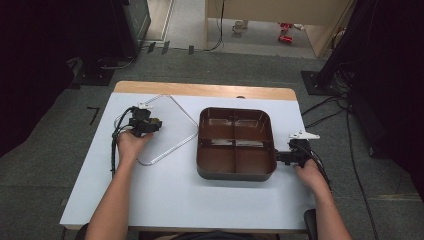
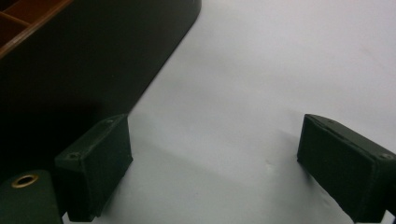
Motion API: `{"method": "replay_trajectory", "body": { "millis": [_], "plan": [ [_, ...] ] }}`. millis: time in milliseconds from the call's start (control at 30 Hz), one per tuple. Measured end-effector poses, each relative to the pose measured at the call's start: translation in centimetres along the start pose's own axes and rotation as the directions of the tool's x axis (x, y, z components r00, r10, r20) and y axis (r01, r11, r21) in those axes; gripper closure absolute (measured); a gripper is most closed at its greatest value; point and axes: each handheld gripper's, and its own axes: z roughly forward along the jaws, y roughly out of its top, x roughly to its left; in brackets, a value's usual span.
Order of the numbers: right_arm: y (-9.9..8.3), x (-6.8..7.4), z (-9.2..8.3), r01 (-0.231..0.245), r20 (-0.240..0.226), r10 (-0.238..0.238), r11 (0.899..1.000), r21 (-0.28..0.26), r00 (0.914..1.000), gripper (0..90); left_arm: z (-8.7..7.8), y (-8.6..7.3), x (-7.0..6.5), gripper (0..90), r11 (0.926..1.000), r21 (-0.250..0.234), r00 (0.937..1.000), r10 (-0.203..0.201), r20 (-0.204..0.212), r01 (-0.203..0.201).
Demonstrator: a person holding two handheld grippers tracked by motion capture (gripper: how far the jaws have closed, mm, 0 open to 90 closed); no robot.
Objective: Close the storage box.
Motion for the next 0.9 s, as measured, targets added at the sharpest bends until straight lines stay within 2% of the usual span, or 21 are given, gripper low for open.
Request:
{"method": "replay_trajectory", "body": {
  "millis": [200,333,433,600,667,900],
  "plan": [
    [0.0,0.0,0.0,-0.001,-0.001,0.001,1.0,0.0,1.0,9.4,-0.5,0.1,0.4,59.4,0.9999,0.008,0.9999,0.015,0.008,-0.015],
    [0.0,0.0,0.0,0.0,-0.001,0.0,1.0,0.0,1.0,9.4,-1.3,0.2,0.7,59.4,0.9998,-0.014,0.9994,0.014,0.031,-0.013],
    [0.0,0.0,0.0,0.0,-0.001,0.0,1.0,0.0,1.0,9.4,-2.2,0.5,0.9,59.4,0.9995,-0.009,0.9989,0.03,0.036,-0.03],
    [0.0,0.0,0.0,0.0,-0.001,0.0,1.0,0.0,1.0,9.4,-3.9,0.9,1.3,59.4,0.9994,-0.03,0.9985,0.017,0.053,-0.016],
    [0.0,0.0,0.0,0.0,-0.001,0.0,1.0,0.0,1.0,9.4,-4.8,1.1,1.4,59.4,0.9991,-0.037,0.998,0.024,0.058,-0.022],
    [0.0,0.0,0.0,-0.001,-0.001,0.001,1.0,0.001,1.0,9.4,-7.5,2.1,1.0,59.4,0.9961,-0.081,0.9959,0.041,0.081,-0.034]
  ]
}}
